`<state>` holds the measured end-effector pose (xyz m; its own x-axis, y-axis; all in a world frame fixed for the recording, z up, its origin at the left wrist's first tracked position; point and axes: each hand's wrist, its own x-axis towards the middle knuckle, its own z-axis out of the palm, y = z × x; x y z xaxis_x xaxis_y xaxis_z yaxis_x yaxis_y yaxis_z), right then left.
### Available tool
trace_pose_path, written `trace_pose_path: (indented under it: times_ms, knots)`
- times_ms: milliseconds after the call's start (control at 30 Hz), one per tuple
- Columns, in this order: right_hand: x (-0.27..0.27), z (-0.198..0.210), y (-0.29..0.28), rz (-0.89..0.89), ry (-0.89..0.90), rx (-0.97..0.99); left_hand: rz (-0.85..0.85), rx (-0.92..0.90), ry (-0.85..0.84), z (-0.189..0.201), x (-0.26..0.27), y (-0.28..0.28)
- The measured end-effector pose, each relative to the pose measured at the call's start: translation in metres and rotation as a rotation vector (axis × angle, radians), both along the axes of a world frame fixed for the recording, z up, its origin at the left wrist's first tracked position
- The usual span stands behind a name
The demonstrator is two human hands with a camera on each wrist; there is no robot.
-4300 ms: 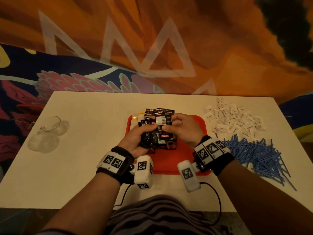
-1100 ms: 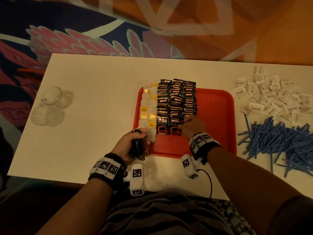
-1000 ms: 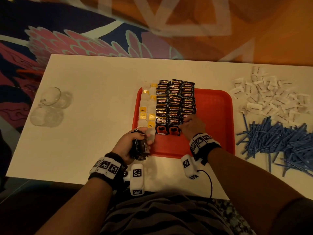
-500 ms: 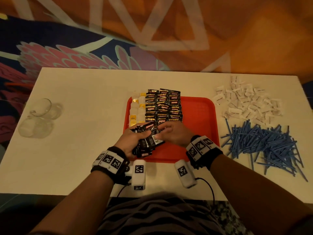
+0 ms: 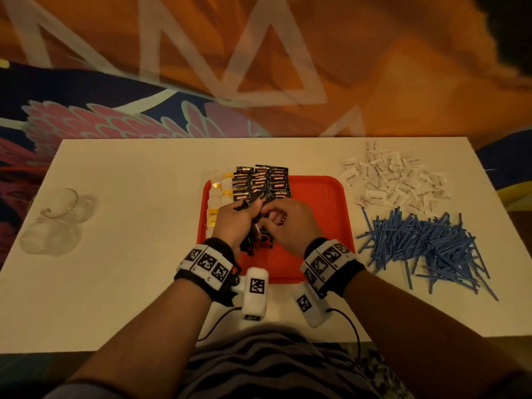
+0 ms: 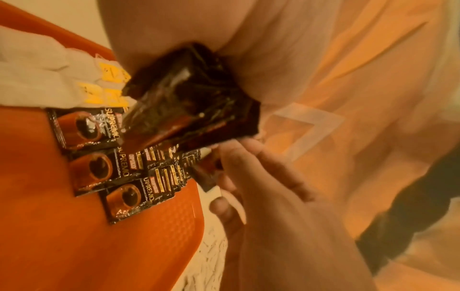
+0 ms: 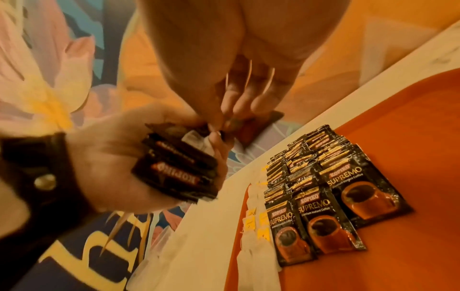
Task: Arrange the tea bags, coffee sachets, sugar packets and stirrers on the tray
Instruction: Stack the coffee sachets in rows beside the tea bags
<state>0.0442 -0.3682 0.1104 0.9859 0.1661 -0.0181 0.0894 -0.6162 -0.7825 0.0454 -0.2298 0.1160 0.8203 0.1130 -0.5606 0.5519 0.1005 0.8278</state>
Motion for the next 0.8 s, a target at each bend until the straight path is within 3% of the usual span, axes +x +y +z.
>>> trace_pose_path:
  times_ms: [133,267,667,800]
  knots:
    - [0.003,0.002,-0.016,-0.183,0.141,0.120,-0.038,0.031,0.013,0.004,0.002,0.004]
    - [0.008,0.006,-0.024,-0.138,0.361,0.209,-0.087,-0.032,0.023,0.009,0.000,0.003]
    - [0.007,-0.027,-0.025,-0.177,0.336,0.161,0.039,-0.104,0.240,-0.024,0.001,0.002]
    - [0.002,-0.031,-0.026,-0.085,0.341,0.147,-0.003,-0.038,0.302,-0.036,-0.002,-0.004]
